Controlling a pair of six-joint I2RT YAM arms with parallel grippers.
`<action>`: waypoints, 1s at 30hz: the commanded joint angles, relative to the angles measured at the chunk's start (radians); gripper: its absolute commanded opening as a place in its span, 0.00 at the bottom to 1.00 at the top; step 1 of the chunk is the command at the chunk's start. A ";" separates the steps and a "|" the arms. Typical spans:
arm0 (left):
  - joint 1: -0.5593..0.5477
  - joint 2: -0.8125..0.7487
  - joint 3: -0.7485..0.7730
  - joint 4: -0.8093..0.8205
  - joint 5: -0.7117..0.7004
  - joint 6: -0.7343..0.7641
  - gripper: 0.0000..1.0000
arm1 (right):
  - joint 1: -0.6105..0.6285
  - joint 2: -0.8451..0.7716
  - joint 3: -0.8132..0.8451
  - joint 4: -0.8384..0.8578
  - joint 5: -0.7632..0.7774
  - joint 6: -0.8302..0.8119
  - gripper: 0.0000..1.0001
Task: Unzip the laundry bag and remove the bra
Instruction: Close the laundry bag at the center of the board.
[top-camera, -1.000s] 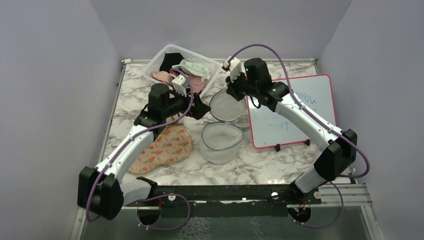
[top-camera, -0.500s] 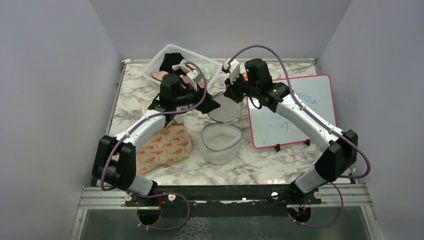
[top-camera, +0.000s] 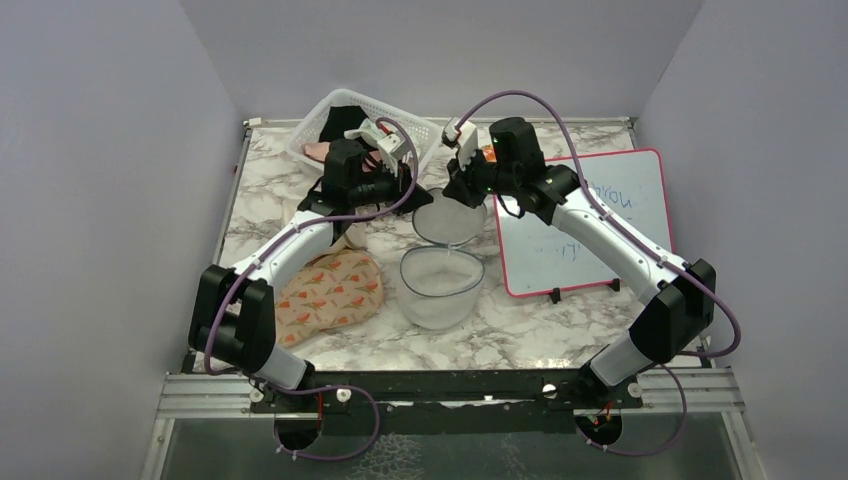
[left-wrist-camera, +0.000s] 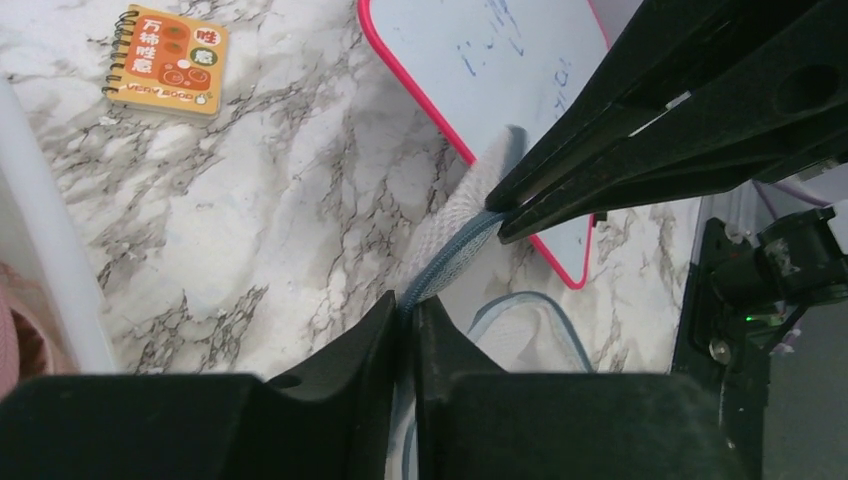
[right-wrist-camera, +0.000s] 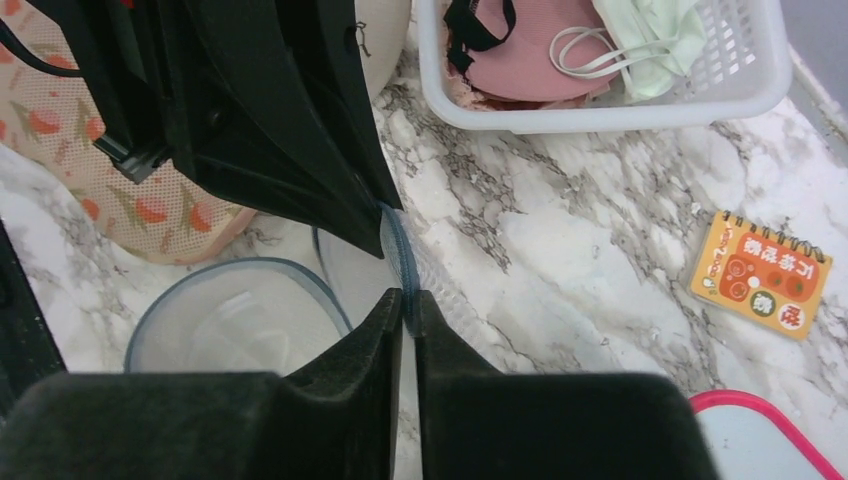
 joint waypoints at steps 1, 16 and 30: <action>0.001 -0.046 0.011 -0.059 -0.058 0.038 0.00 | 0.006 -0.028 0.028 0.017 -0.058 0.037 0.11; -0.005 -0.484 -0.284 -0.026 -0.419 0.157 0.00 | 0.006 -0.190 -0.053 0.022 0.007 0.183 0.61; -0.302 -0.625 -0.434 -0.168 -0.566 0.554 0.00 | 0.006 -0.430 -0.271 0.063 0.106 0.304 0.62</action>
